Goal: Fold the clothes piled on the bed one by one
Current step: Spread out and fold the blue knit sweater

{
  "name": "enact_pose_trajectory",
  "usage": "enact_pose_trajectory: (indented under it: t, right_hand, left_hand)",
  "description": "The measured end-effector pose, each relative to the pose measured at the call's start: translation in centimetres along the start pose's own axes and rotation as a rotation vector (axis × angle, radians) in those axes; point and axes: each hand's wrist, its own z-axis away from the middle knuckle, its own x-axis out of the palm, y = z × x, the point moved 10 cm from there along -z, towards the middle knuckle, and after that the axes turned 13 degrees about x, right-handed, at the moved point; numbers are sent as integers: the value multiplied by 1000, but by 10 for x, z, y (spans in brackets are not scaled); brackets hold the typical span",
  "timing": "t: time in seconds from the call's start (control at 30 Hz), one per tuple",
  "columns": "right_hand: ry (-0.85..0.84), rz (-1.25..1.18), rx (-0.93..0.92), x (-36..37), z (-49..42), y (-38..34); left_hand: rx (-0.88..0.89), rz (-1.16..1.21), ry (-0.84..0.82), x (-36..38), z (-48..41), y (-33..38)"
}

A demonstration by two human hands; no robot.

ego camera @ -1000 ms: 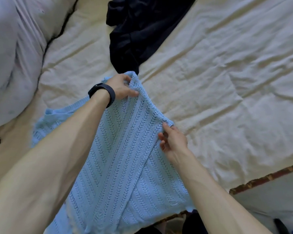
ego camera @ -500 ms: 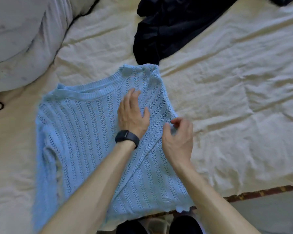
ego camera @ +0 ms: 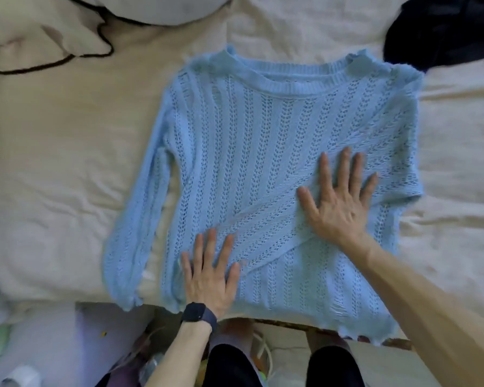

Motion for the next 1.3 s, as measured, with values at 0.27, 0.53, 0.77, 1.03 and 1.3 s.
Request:
enact_pose_trajectory:
  t: [0.27,0.53,0.77,1.03,1.3]
  right_hand:
    - [-30,84,-649,71,200,-177]
    - [-211,336,-808,86,248,-219]
    - [-320,32,-376,57,214,-300]
    - [-694,-295,226,77,149,-380]
    - [-168,-28,93,26,128,-333]
  left_hand:
    - [-266,131,84,5,97,-83]
    - [-879,825,375,-12,156,-244]
    - [-789,1033,24,27,151,-275]
    - [-555,1111,-29,-10,142,-267]
    - [-504,1754,19,-110,124,-339]
